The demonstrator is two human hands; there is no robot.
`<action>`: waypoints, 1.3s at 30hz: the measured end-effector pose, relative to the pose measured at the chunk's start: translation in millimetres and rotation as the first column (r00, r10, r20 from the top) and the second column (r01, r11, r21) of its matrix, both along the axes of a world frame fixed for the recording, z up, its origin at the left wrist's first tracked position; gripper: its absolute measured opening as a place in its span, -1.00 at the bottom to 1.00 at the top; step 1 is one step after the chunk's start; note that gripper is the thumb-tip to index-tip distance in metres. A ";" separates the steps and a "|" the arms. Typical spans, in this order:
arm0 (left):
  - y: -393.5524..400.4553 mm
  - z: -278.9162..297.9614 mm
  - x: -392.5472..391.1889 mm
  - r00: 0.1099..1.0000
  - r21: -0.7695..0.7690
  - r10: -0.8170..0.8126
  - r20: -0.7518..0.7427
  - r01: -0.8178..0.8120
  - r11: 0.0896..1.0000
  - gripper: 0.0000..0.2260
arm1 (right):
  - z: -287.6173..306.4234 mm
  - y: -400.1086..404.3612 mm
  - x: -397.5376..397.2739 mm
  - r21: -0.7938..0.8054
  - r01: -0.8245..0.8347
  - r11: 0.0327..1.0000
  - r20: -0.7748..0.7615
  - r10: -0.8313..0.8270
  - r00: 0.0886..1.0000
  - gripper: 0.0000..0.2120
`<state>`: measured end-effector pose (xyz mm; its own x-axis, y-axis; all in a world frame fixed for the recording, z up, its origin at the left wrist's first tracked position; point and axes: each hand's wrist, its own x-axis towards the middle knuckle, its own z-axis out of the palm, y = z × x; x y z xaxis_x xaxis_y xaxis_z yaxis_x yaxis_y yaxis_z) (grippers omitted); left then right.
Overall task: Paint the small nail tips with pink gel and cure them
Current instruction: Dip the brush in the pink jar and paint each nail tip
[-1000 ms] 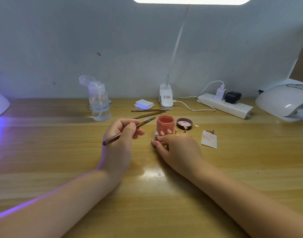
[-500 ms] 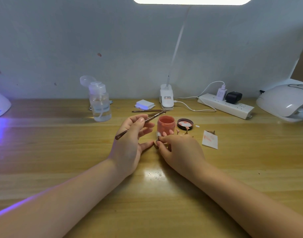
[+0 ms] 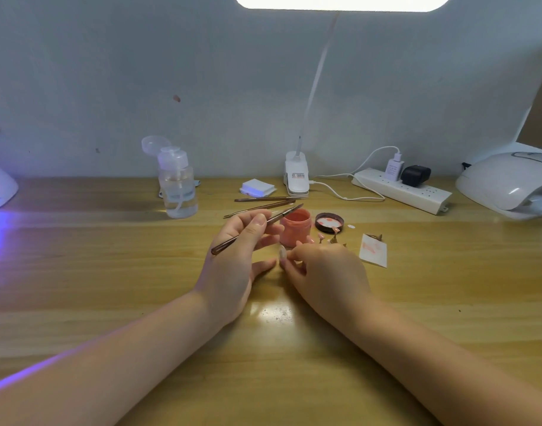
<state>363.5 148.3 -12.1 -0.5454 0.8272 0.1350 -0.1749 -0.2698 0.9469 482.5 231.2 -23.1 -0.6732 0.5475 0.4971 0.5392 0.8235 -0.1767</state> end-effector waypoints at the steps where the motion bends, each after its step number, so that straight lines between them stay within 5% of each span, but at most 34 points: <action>1: -0.4 -0.9 -1.4 0.997 -0.005 0.027 -0.066 -0.027 1.000 -0.87 | 1.0 0.7 2.4 -0.002 -0.008 1.000 -0.023 0.008 1.000 -0.68; 4: -1.4 1.2 -8.4 0.923 0.050 0.142 -0.357 -0.133 0.990 -0.88 | 5.2 5.0 14.4 -0.048 -0.039 0.998 -0.091 0.035 0.995 -0.77; 8: 6.1 26.5 -19.9 0.803 0.042 0.205 -0.559 -0.220 0.975 -0.88 | 9.0 16.5 25.4 -0.153 -0.143 0.978 -0.212 0.109 0.971 -0.88; 15: 49.0 73.3 -29.3 0.637 -0.241 -0.031 -0.770 -0.245 0.939 -0.81 | 4.5 23.0 23.5 -0.153 -0.233 0.960 -0.198 0.201 0.959 -0.91; 25: 76.7 73.0 -25.3 0.704 -0.485 -0.187 -0.685 -0.250 0.838 -0.86 | 0.5 25.0 21.3 -0.077 -0.236 0.969 -0.288 0.205 0.935 -0.90; 30: 72.8 67.2 -28.2 0.767 -0.492 -0.140 -0.626 -0.249 0.835 -0.87 | 0.5 25.9 21.4 -0.103 -0.277 0.955 -0.372 0.221 0.901 -0.96; 39: 41.0 68.3 -43.3 0.991 -0.403 0.076 -0.111 -0.115 0.908 -0.85 | 1.0 29.0 21.2 -0.275 -0.324 0.905 -0.552 0.127 0.824 -0.96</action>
<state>320.2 189.2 56.2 -0.6260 0.7652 -0.1505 -0.0763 0.1320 0.9883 503.8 260.2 -22.1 -0.5007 0.6116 0.6127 0.0953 0.7424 -0.6632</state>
